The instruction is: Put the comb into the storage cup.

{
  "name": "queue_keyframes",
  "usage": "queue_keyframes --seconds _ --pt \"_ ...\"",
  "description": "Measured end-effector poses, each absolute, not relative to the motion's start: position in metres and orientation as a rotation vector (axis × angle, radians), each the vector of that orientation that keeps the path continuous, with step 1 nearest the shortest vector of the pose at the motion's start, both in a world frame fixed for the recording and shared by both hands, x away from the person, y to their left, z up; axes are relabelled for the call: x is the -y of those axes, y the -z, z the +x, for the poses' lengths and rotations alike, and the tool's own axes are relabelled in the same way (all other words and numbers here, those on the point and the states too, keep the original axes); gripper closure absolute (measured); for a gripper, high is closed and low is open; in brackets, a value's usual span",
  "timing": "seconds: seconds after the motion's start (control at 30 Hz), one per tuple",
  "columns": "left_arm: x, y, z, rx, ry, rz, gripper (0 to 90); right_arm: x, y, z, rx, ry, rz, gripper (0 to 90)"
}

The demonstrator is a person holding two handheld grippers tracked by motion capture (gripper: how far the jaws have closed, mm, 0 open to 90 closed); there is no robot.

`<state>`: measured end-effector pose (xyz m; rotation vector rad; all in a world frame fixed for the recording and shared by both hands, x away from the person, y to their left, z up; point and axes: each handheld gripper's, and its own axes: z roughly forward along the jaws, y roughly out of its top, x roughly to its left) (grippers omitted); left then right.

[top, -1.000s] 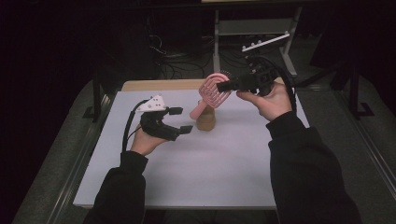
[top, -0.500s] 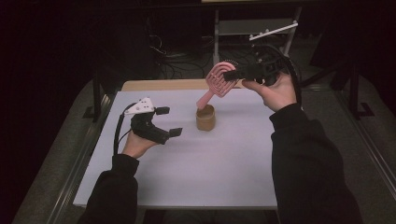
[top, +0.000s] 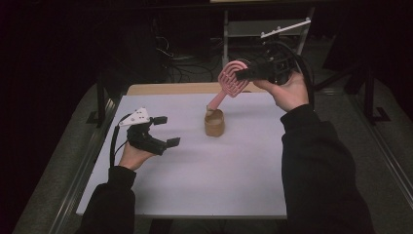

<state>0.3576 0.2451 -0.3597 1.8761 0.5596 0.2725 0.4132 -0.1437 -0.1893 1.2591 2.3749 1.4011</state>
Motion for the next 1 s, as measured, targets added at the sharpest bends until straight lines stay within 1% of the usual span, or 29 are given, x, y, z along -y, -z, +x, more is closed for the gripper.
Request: queue_keyframes --seconds 0.33,0.67,1.0 --pt "-0.264 0.374 0.344 -0.584 -0.298 1.856 0.0 0.149 0.196 0.416 -2.377 -1.390 1.287 62.8" --pt "-0.280 0.382 0.340 -0.622 -0.307 1.808 0.0 0.149 0.206 0.418 -2.387 -1.374 1.301 62.8" --pt "-0.294 0.388 0.333 -0.640 -0.346 1.784 0.0 0.148 0.220 0.421 -2.397 -1.374 1.333 62.8"
